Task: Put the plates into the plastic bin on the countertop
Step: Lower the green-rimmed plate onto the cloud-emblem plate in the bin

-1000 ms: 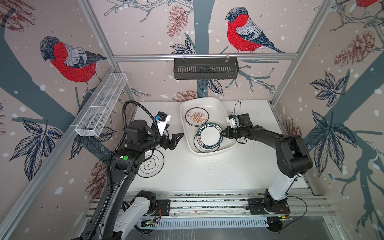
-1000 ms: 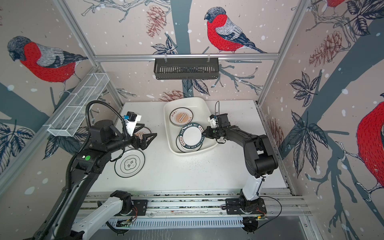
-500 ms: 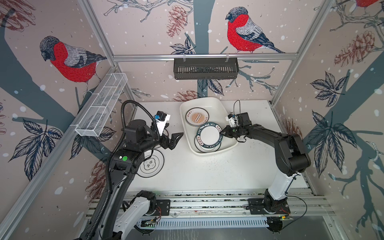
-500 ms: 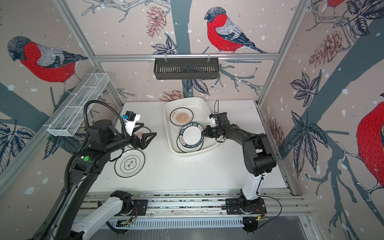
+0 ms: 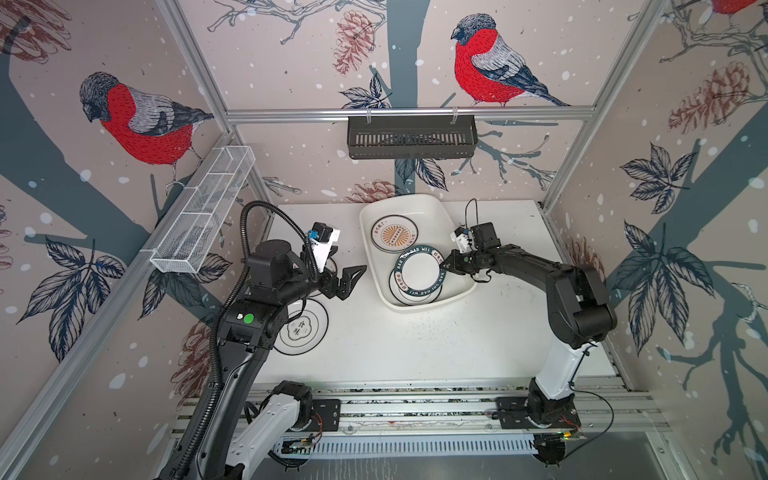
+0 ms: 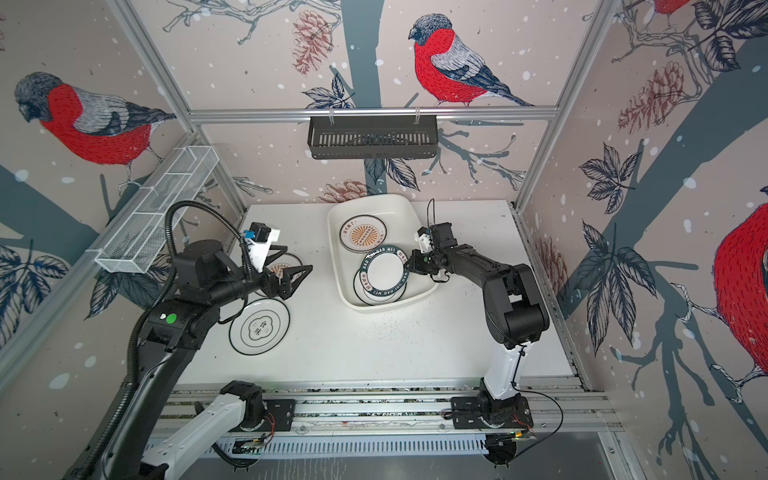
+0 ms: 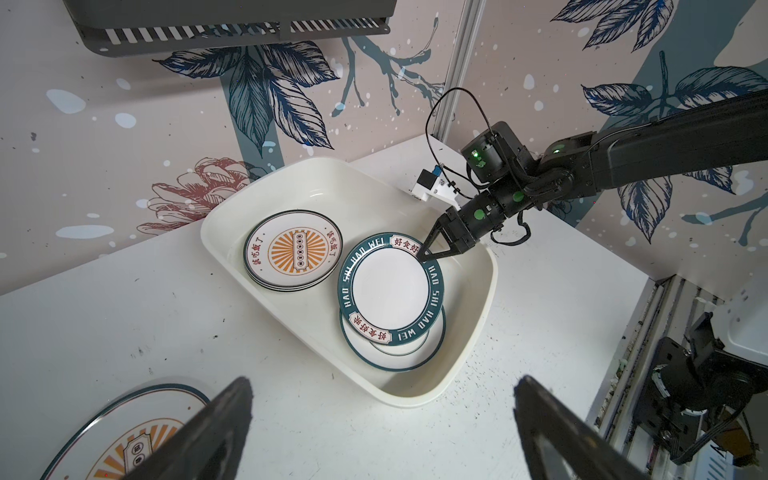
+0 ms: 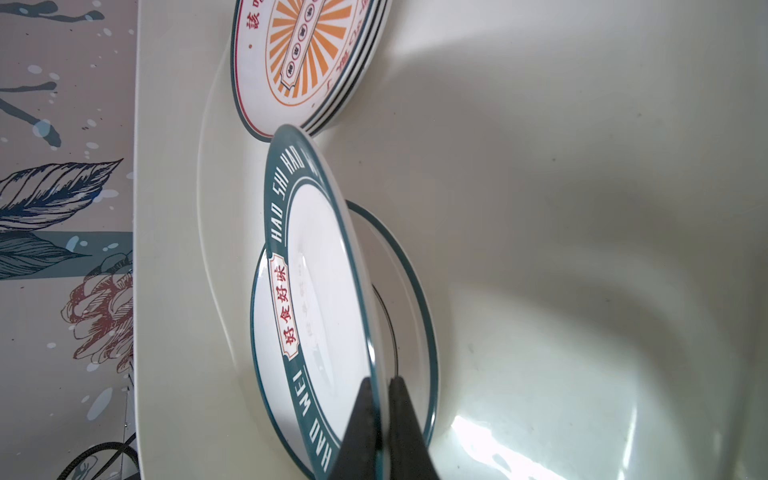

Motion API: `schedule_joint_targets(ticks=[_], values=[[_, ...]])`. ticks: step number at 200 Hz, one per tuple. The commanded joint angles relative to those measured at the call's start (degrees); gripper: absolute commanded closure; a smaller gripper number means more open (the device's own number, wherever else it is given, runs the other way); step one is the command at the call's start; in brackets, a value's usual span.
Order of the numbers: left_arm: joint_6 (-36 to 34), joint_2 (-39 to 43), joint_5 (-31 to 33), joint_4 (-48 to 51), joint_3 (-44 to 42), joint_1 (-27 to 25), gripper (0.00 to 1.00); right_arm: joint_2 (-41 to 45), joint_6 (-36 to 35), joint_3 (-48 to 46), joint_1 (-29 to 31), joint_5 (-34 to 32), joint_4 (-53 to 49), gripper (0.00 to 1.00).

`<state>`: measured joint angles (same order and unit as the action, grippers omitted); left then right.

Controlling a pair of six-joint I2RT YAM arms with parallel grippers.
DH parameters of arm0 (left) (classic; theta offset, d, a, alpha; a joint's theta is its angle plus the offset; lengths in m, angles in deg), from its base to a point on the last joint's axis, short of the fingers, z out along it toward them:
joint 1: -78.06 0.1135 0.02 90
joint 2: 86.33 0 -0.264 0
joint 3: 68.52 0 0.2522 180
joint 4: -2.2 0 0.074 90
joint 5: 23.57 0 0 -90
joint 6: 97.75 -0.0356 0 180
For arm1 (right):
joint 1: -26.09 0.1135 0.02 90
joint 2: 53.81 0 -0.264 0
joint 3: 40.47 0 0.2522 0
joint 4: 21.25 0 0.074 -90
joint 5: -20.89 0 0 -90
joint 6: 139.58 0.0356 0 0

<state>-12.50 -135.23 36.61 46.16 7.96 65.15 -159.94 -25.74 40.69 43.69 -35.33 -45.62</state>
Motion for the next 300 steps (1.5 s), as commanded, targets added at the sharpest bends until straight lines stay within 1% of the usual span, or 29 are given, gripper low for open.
schedule_joint_targets(ticks=[1, 85, 116, 225, 300], values=[[-0.54, 0.21, -0.98, -1.10, 0.12, 0.01, 0.03, -0.44, -0.28, 0.72, 0.16, -0.07, 0.59, 0.94], [-0.52, 0.21, -1.14, -1.37, 0.01, -0.01, 0.03, -1.70, -0.36, 0.57, 0.05, -0.64, 0.11, 0.89], [-0.55, 0.34, -1.11, -1.26, -0.07, -0.01, 0.03, -1.98, -0.35, 0.46, -0.03, -1.10, 0.19, 0.85], [-0.70, 0.48, -1.16, -1.53, -0.49, -0.01, 0.03, -3.05, -0.58, -0.34, -0.27, -1.41, 0.11, 0.84], [-0.65, 0.24, -1.44, -1.81, -0.54, -0.01, 0.03, -2.77, -0.47, -0.32, -0.12, -2.58, -0.77, 0.78]])
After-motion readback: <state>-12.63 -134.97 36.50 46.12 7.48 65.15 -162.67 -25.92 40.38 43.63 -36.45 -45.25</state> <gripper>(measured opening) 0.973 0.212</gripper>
